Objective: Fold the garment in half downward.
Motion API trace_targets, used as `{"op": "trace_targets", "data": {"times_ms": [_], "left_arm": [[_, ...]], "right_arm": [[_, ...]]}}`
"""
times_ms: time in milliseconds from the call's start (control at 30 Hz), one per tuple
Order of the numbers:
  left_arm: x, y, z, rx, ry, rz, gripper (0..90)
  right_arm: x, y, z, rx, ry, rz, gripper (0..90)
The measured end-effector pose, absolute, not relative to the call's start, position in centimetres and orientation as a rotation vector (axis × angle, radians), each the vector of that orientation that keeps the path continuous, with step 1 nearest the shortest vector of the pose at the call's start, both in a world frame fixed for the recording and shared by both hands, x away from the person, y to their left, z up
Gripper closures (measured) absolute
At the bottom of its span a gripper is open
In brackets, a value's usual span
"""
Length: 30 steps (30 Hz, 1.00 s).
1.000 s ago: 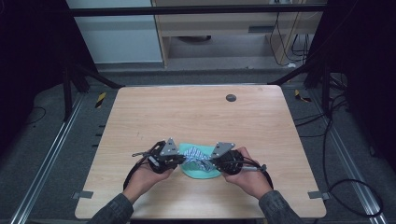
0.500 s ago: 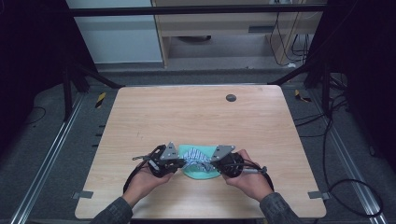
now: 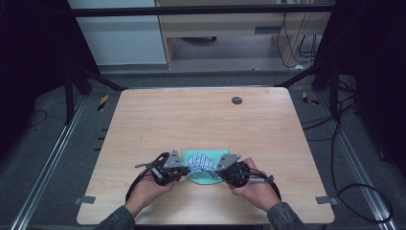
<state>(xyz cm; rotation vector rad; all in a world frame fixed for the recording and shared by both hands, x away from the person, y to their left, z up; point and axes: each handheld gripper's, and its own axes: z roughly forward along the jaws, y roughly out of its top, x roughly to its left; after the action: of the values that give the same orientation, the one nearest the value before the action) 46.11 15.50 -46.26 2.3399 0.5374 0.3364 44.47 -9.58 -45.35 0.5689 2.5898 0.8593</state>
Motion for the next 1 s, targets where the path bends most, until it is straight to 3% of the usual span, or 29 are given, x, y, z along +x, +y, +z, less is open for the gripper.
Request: {"op": "trace_targets", "data": {"times_ms": [1000], "left_arm": [[44.9, 16.0, -47.9, 2.340, 0.547, 0.297, 86.6]], "right_arm": [[42.4, -9.4, -47.4, 0.572, 2.652, 0.853, 90.0]]}}
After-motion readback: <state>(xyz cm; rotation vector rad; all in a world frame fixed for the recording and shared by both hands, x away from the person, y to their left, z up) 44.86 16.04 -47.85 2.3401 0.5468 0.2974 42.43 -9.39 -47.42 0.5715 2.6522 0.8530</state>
